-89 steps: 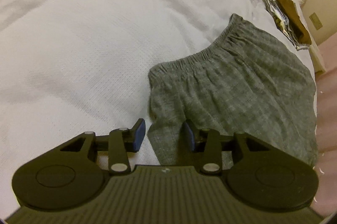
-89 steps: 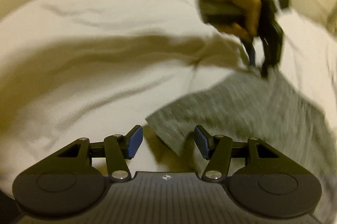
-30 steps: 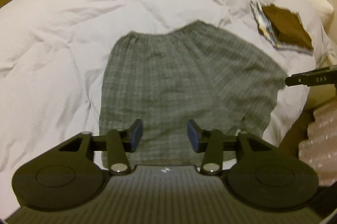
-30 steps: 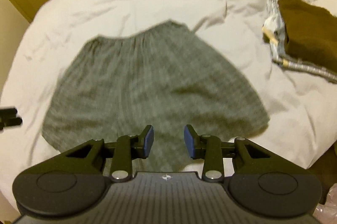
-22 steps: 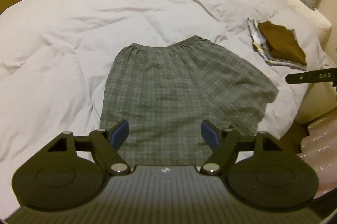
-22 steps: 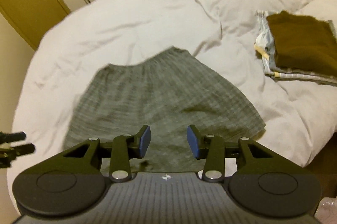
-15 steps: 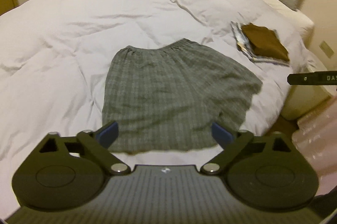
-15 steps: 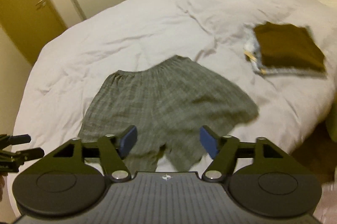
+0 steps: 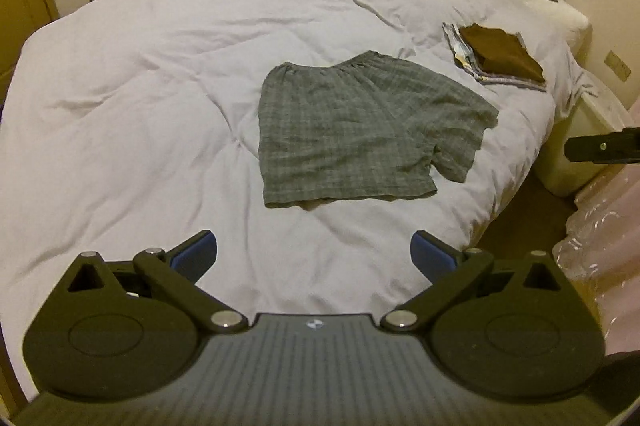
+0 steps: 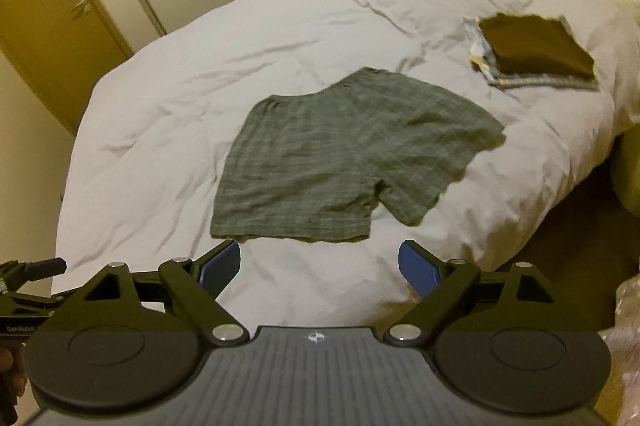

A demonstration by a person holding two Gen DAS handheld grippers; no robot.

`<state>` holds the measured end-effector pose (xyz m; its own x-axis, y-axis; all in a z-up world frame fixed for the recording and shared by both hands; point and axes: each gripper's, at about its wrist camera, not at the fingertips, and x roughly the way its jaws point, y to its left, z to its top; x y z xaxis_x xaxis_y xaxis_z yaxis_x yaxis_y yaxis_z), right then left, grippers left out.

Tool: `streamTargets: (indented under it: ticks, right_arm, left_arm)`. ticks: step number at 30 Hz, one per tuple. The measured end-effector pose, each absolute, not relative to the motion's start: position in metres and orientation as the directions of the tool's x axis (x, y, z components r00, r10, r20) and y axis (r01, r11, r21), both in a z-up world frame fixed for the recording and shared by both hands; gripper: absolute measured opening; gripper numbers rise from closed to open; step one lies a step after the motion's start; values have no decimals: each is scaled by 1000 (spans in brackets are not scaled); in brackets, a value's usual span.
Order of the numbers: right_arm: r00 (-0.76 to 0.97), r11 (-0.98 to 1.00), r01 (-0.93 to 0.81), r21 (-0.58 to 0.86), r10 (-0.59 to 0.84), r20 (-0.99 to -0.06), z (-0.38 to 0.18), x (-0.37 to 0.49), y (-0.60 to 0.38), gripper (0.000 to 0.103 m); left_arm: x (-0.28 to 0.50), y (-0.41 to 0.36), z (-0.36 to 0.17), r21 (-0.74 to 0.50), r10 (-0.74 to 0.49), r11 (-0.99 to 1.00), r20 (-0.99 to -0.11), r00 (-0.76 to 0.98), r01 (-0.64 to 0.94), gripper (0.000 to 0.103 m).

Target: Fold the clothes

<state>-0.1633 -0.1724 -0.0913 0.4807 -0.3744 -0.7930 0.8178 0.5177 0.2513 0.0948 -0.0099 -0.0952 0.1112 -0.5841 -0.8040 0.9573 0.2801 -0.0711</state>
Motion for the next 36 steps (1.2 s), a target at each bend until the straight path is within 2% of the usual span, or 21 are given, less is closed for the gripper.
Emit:
streamTargets:
  ticks: [6,16,36]
  right_arm:
    - [498,538,805,250,-386,-777,-71,-151,-161,88]
    - [424,508,840,192,-392,-816,-78,-150,-158,88]
    - [398,502,848,172,-385,-833,-79,-152,-157,88]
  left_arm:
    - [90,-9,-90,-92,-602,282,-792,102,955,101]
    - [88,-16,-86,-89,-607,269,-789,97,959,101]
    - [86,-26,-92,-93,-597,220,-800,59,971,101]
